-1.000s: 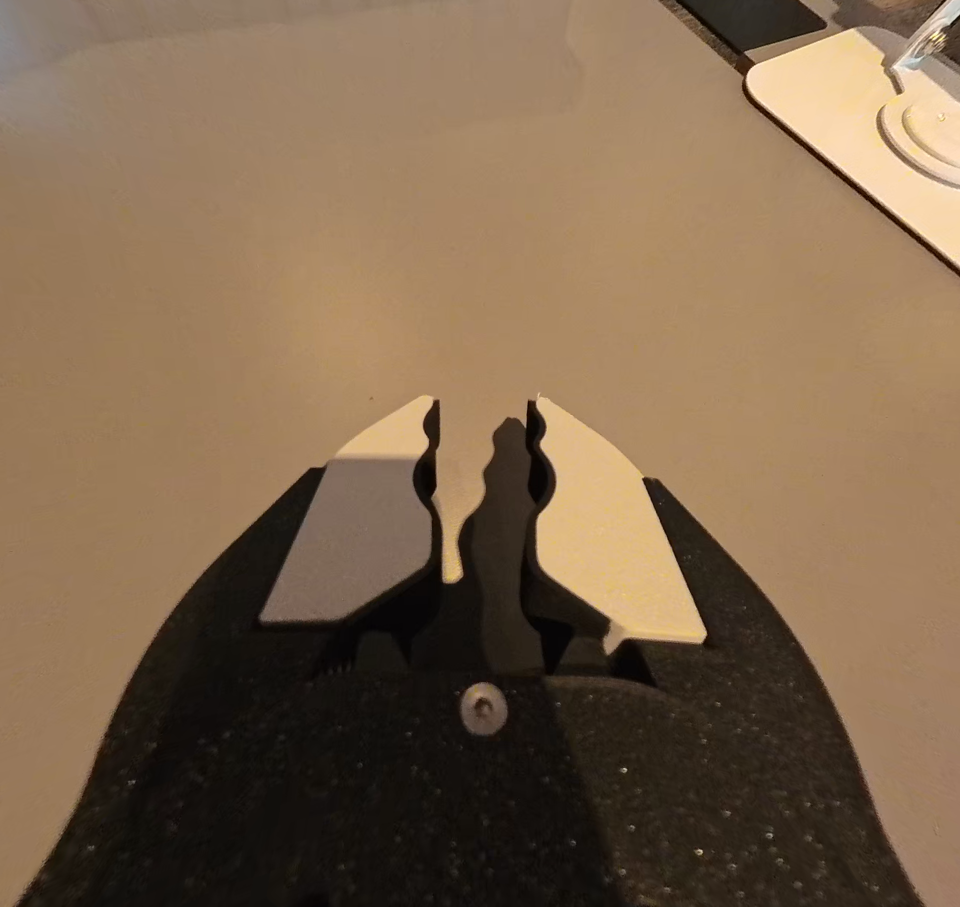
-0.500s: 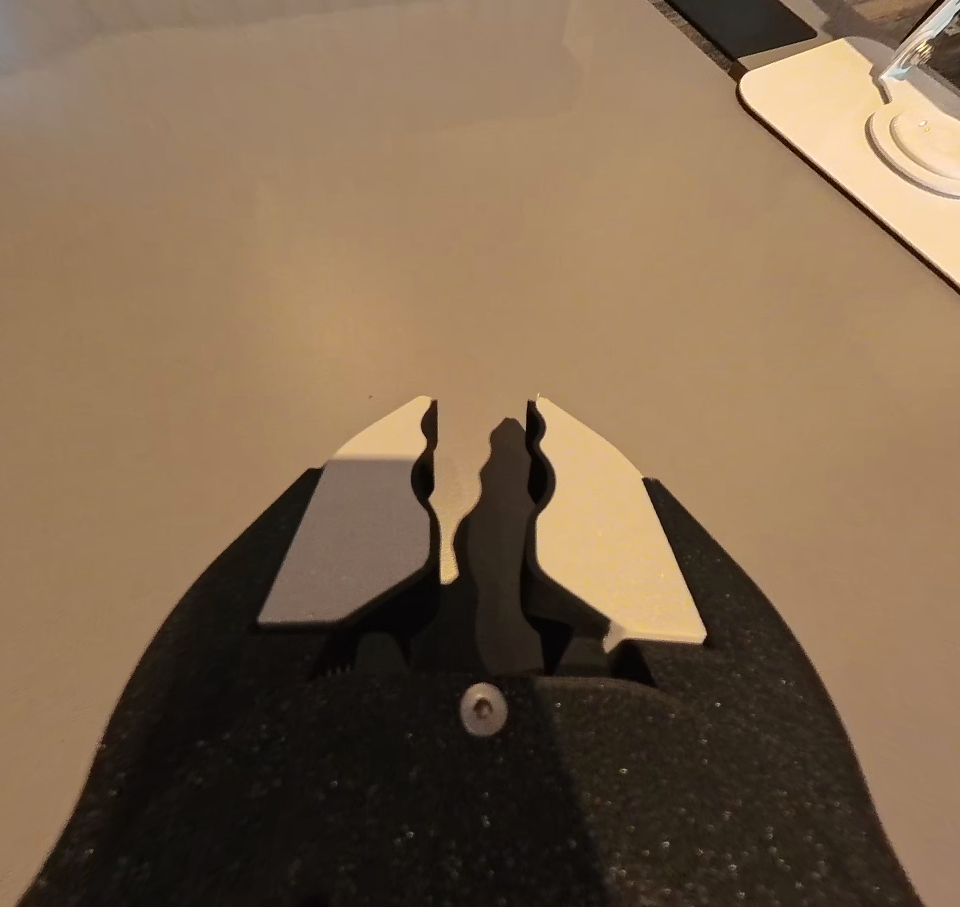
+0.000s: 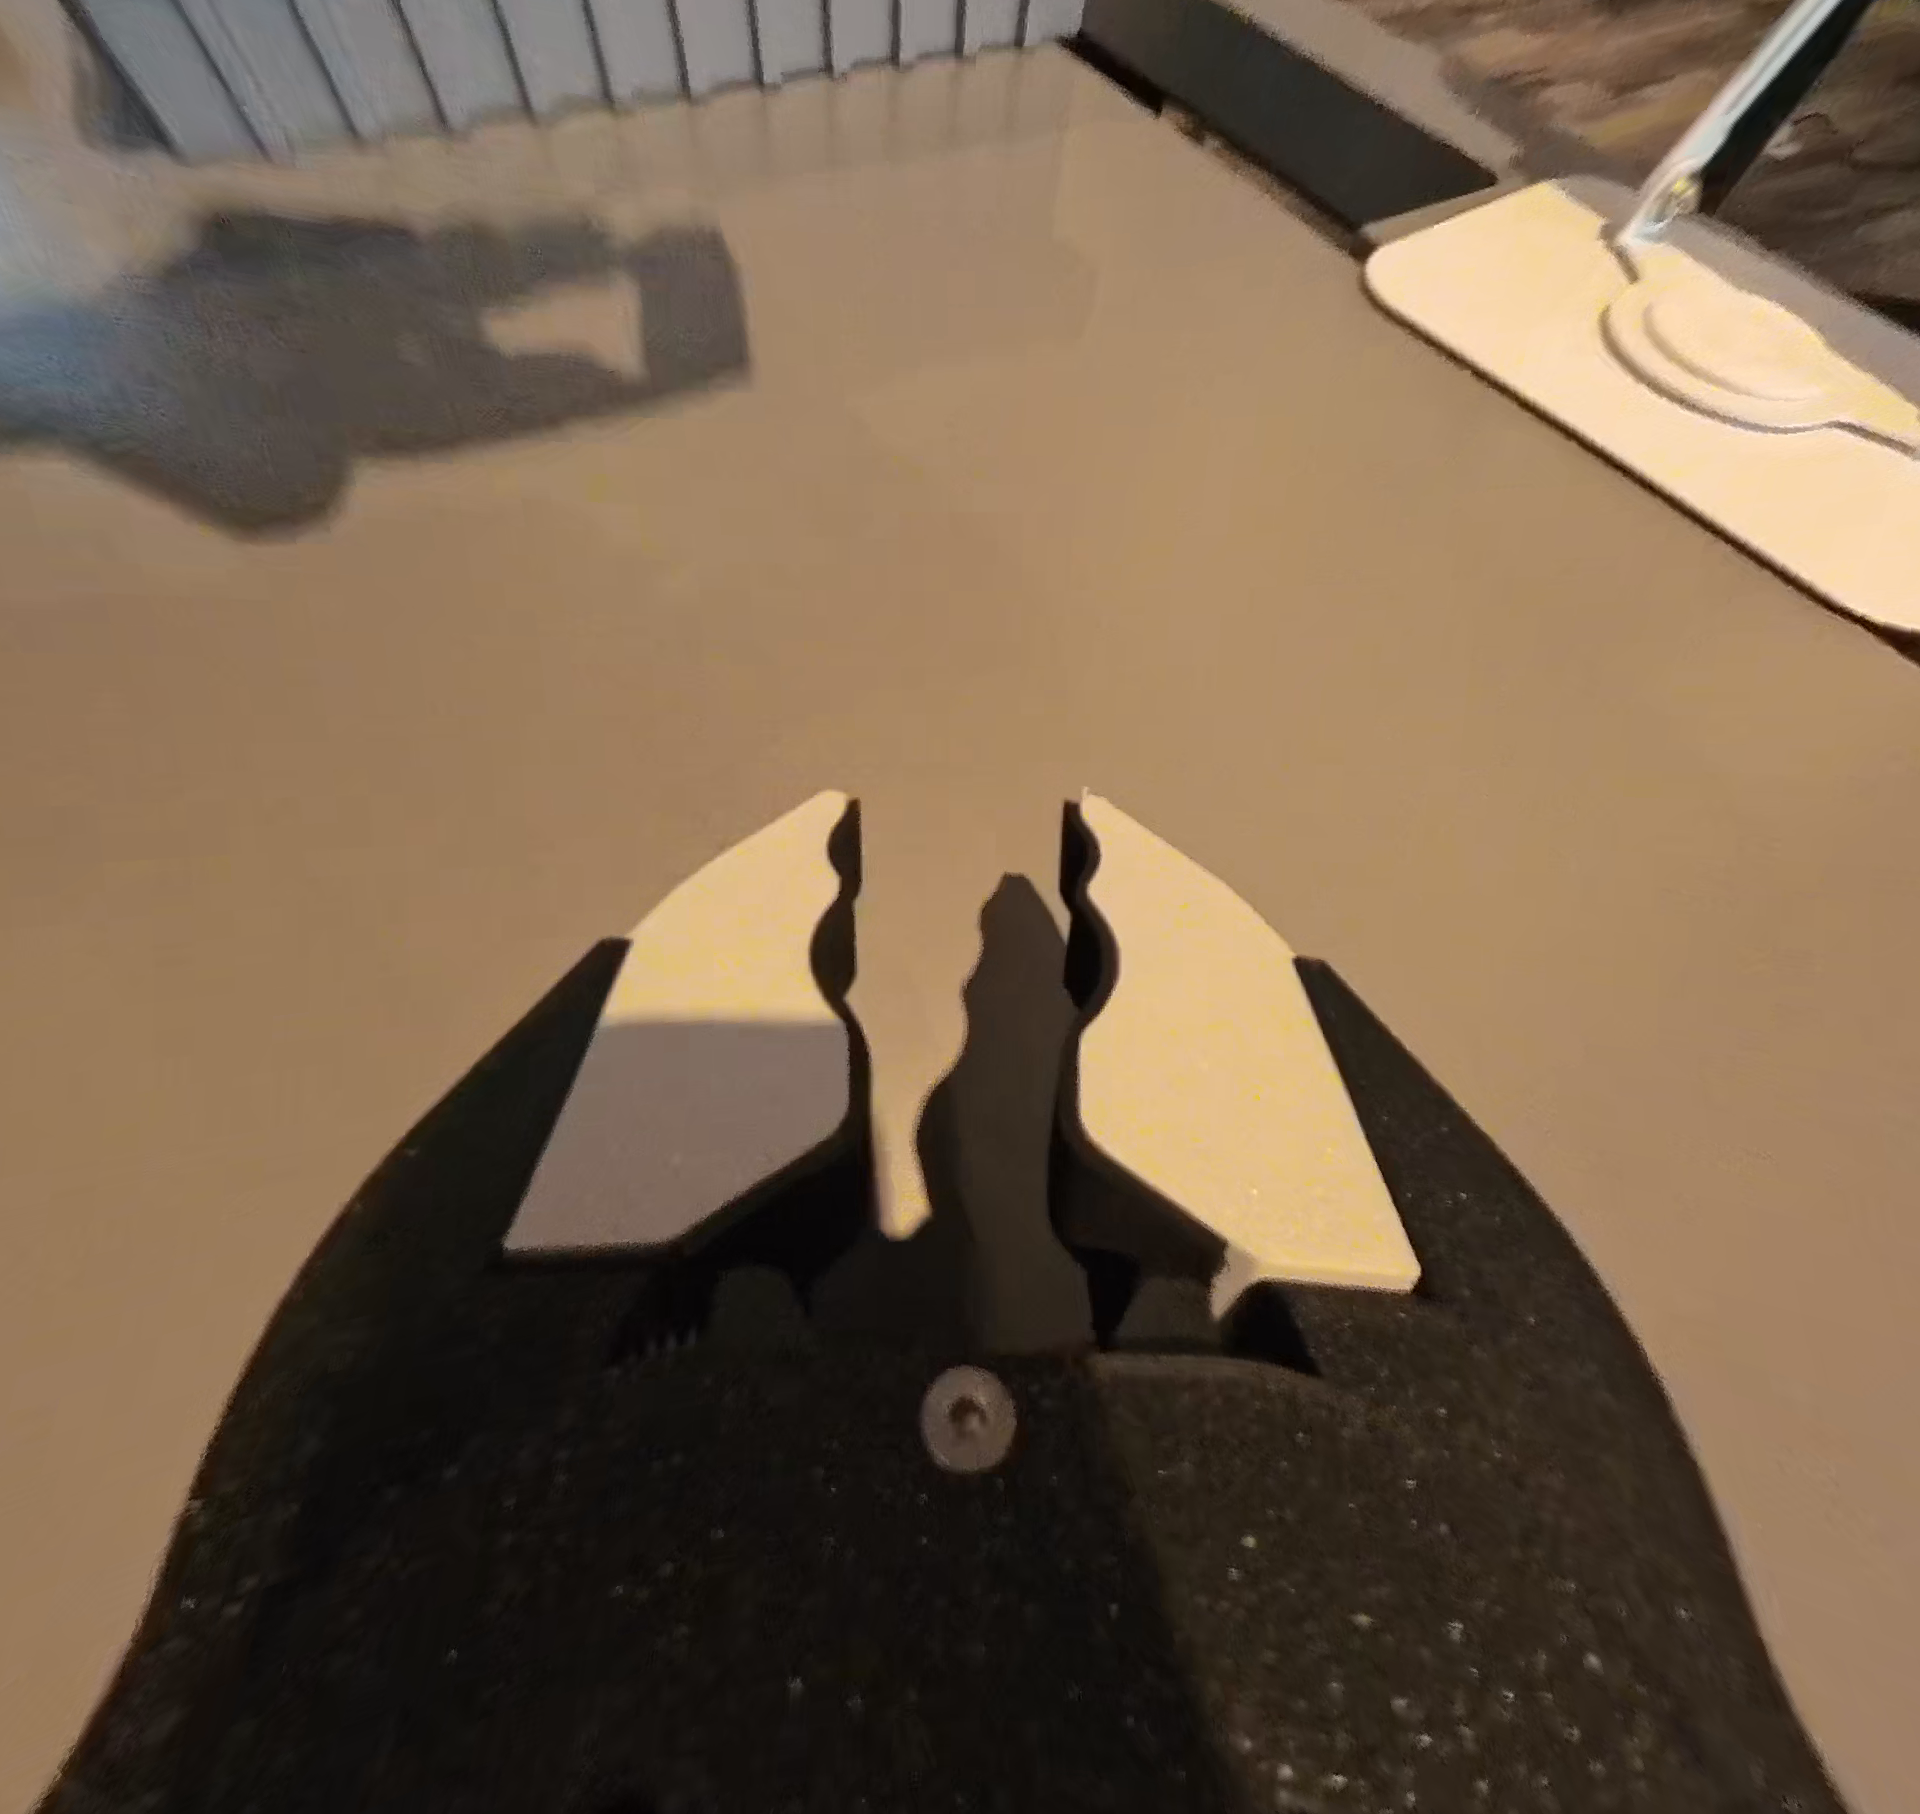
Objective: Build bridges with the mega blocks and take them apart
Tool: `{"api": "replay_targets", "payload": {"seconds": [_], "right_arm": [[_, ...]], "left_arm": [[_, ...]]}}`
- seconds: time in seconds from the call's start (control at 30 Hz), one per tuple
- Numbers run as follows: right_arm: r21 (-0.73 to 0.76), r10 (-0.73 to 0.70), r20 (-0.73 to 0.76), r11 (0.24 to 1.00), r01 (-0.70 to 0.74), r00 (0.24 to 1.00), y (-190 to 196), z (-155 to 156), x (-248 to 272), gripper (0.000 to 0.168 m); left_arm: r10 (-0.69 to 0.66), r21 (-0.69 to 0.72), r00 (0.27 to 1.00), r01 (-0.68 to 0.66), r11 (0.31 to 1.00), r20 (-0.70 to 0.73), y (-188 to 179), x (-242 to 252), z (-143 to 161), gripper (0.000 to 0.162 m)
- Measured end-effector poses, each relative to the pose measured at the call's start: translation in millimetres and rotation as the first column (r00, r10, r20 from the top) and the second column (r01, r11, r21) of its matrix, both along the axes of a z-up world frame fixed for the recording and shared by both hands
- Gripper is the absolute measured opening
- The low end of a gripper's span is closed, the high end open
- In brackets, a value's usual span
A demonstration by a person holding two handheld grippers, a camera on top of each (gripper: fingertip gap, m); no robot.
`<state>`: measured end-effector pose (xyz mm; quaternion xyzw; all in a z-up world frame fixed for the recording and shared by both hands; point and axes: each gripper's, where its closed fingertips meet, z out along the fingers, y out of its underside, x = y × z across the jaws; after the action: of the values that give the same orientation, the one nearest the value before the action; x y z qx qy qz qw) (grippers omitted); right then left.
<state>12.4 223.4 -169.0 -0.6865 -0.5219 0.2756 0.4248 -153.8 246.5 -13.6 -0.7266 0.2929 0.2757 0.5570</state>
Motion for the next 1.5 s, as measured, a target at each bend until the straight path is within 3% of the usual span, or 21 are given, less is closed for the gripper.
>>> {"api": "replay_targets", "payload": {"seconds": [0.07,0.17,0.33,0.53,0.77,0.83,1.13,1.27,1.37,1.43,1.5], "right_arm": [[-0.040,-0.034,-0.102,0.999,0.030,0.994,6,12,7,0.040],[-0.114,-0.092,-0.263,0.991,0.064,0.960,19,32,25,0.043],[-0.206,-0.048,-0.425,0.978,-0.045,0.904,22,58,42,0.058],[-0.094,0.072,-0.378,0.989,-0.116,0.923,-2,61,26,0.072],[-0.046,0.061,-0.259,0.996,-0.075,0.964,-9,49,14,0.066],[-0.018,0.064,-0.244,0.997,-0.071,0.968,-9,48,16,0.041],[0.015,-0.007,-0.158,1.000,0.009,0.987,-1,44,21,0.037],[0.012,-0.010,-0.192,1.000,0.012,0.981,5,50,27,0.037],[0.018,0.071,-0.291,0.997,-0.069,0.954,-2,66,30,0.037],[0.038,0.153,-0.351,0.988,-0.149,0.924,-12,76,31,0.037],[0.070,0.243,-0.391,0.970,-0.234,0.888,-25,85,31,0.037]], "left_arm": [[-0.125,0.027,0.988,0.123,0.992,0.088,15,68,-32,0.075],[-0.207,0.053,0.962,0.201,0.978,0.176,21,127,-73,0.075],[-0.325,0.076,0.945,0.322,0.944,0.033,3,159,-87,0.075],[-0.347,0.082,0.919,0.367,0.927,-0.187,-2,165,-97,0.076],[-0.393,0.074,0.836,0.451,0.889,-0.382,-14,197,-102,0.075],[-0.395,0.070,0.830,0.456,0.887,-0.394,-15,202,-104,0.076],[-0.488,0.022,0.808,0.524,0.852,-0.331,-17,201,-113,0.079],[-0.616,0.002,0.772,0.624,0.781,-0.155,-31,194,-108,0.079],[-0.703,0.079,0.686,0.703,0.707,0.188,-43,185,-86,0.077],[-0.712,0.155,0.482,0.763,0.627,0.510,-53,183,-69,0.071],[-0.660,0.256,0.256,0.776,0.576,0.707,-57,178,-52,0.068]]}}
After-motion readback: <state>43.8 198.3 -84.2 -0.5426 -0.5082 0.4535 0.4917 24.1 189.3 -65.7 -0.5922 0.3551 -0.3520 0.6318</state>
